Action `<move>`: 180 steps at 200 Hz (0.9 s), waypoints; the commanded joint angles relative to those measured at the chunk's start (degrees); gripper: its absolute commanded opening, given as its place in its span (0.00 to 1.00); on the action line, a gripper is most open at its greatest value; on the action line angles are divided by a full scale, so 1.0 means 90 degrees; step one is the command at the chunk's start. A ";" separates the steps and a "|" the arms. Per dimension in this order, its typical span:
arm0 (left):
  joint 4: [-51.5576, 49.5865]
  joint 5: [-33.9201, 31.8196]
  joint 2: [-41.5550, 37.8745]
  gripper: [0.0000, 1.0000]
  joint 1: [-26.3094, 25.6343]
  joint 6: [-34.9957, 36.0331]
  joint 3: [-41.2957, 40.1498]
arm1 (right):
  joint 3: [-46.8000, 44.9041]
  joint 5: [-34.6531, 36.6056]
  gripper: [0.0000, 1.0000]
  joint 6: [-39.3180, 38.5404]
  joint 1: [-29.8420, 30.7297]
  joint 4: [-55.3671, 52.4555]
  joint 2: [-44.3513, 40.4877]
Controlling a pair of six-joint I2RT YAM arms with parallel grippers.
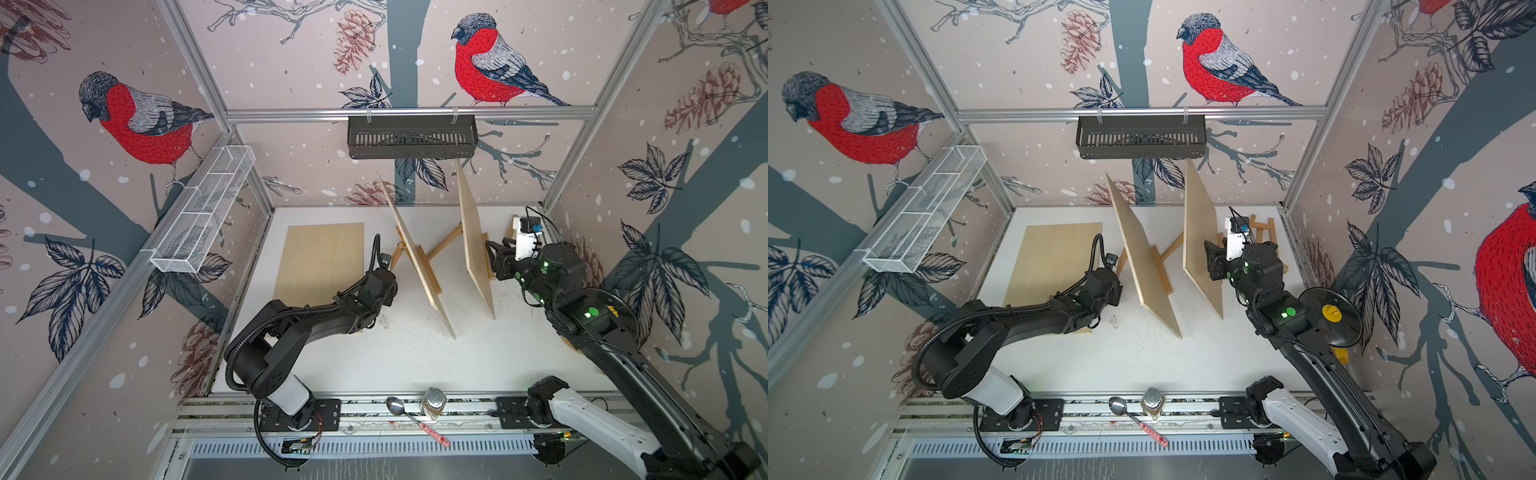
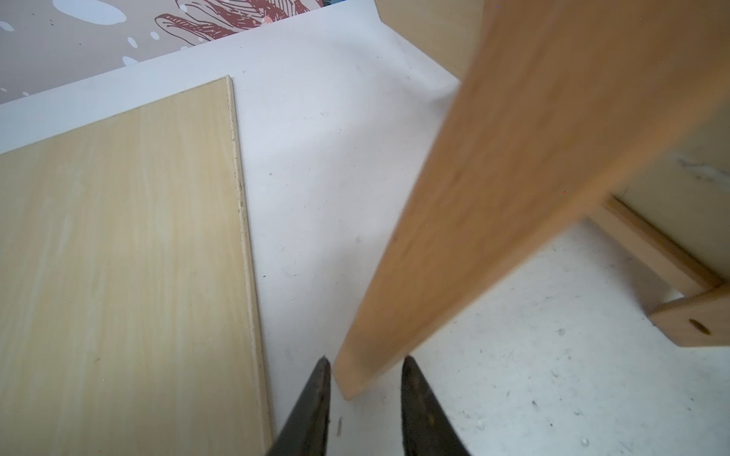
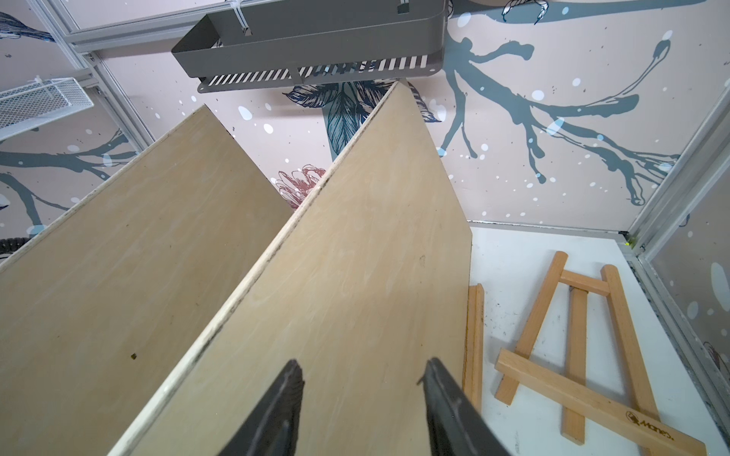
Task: Disassemble the easel
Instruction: Adjust the easel at the center of the board.
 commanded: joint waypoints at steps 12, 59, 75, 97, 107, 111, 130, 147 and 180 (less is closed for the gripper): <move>-0.0215 -0.0415 -0.0226 0.31 0.0043 0.0156 -0.0140 | 0.0021 -0.0077 0.51 0.0021 0.0005 0.0232 -0.0017; -0.0134 -0.0042 -0.0385 0.31 0.0405 0.0023 -0.0255 | 0.0032 -0.0227 0.50 0.0103 0.0019 0.0119 -0.0115; -0.0145 -0.0023 -0.0413 0.31 0.0465 0.0008 -0.0229 | 0.0062 -0.0231 0.50 0.0115 0.0023 0.0060 -0.0217; -0.0225 0.0079 -0.0542 0.31 0.0464 -0.0058 -0.0161 | 0.0171 -0.0409 0.50 0.0134 0.0060 -0.0035 -0.0383; -0.0251 0.0135 -0.0688 0.31 0.0464 -0.0131 -0.0170 | 0.0229 -0.0568 0.50 0.0145 0.0100 -0.0085 -0.0438; -0.0277 0.0137 -0.0764 0.31 0.0464 -0.0166 -0.0178 | 0.0258 -0.0653 0.50 0.0135 0.0122 -0.0102 -0.0467; -0.0616 0.0078 -0.1262 0.31 0.0464 -0.0458 -0.0110 | 0.0394 -0.1006 0.47 0.0065 0.0328 -0.0244 -0.0561; -0.1297 0.0056 -0.1900 0.31 0.0542 -0.0920 0.0122 | 0.0504 -0.1300 0.47 -0.0004 0.0621 -0.0304 -0.0722; -0.2537 0.0827 -0.3051 0.55 0.1062 -0.1732 0.0904 | 0.1034 -0.1956 0.48 -0.0101 0.1180 -0.0459 -0.0576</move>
